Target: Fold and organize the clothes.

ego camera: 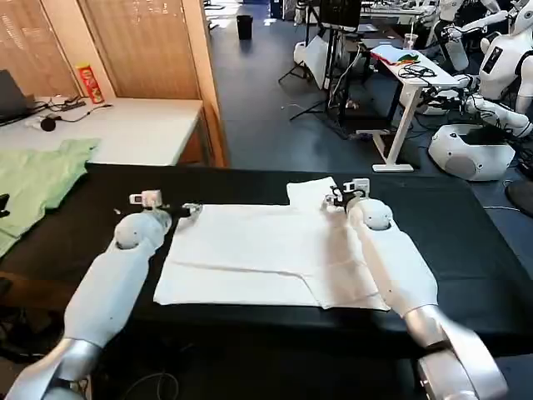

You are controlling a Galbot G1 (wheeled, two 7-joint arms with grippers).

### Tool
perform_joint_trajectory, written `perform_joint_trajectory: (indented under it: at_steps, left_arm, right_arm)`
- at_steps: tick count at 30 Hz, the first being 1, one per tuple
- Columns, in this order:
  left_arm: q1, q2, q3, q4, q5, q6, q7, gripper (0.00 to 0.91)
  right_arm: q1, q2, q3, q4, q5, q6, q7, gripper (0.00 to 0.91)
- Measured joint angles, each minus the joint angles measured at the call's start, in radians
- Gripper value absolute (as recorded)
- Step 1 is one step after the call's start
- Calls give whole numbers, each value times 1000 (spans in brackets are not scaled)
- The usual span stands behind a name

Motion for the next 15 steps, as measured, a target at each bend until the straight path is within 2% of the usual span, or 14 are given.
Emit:
perform_joint_trajectory:
  at_steps: [1, 2, 4, 5, 6, 7, 8, 9, 10, 11, 12, 13, 15]
  left_arm:
    - [-1, -2, 0, 6, 5, -2, 0, 712]
    - [-4, -3, -1, 12, 7, -4, 0, 595]
    - [-6, -7, -4, 23, 9, -9, -1, 478]
    - [-6, -8, -6, 26, 10, -10, -1, 390]
    - [-7, -8, -6, 29, 11, -12, -1, 351]
    - [-6, -8, -7, 29, 15, -13, 0, 283]
    - [-5, -8, -7, 29, 17, -13, 2, 263]
    - [-2, -8, -7, 27, 20, -14, 5, 215]
    - [0, -8, -7, 24, 25, -16, 7, 215]
    - [3, -9, -7, 21, 28, -16, 9, 205]
    - [5, -9, -7, 17, 31, -17, 12, 205]
    - [7, -9, -7, 14, 33, -17, 13, 195]
    - [8, -10, -6, 10, 37, -18, 15, 185]
  right_arm:
    - [0, 1, 0, -1, -1, 0, -1, 858]
    - [0, 1, 0, -2, -1, 0, -2, 780]
    - [0, 2, 0, -2, -1, 0, -3, 741]
    - [0, 2, 0, -3, -1, 0, -3, 692]
    - [0, 2, 0, -5, -1, 0, -5, 653]
    - [1, 3, 0, -6, -1, 0, -6, 546]
    - [1, 3, 0, -7, -1, 0, -7, 546]
    - [1, 4, 1, -7, -2, 0, -8, 458]
    - [1, 4, 1, -7, -2, 0, -9, 439]
    - [1, 4, 1, -7, -3, 0, -10, 371]
    - [0, 5, 3, -6, -3, 0, -10, 361]
    - [0, 5, 4, -6, -4, 0, -11, 283]
    - [-3, 5, 7, -5, -5, 0, -12, 215]
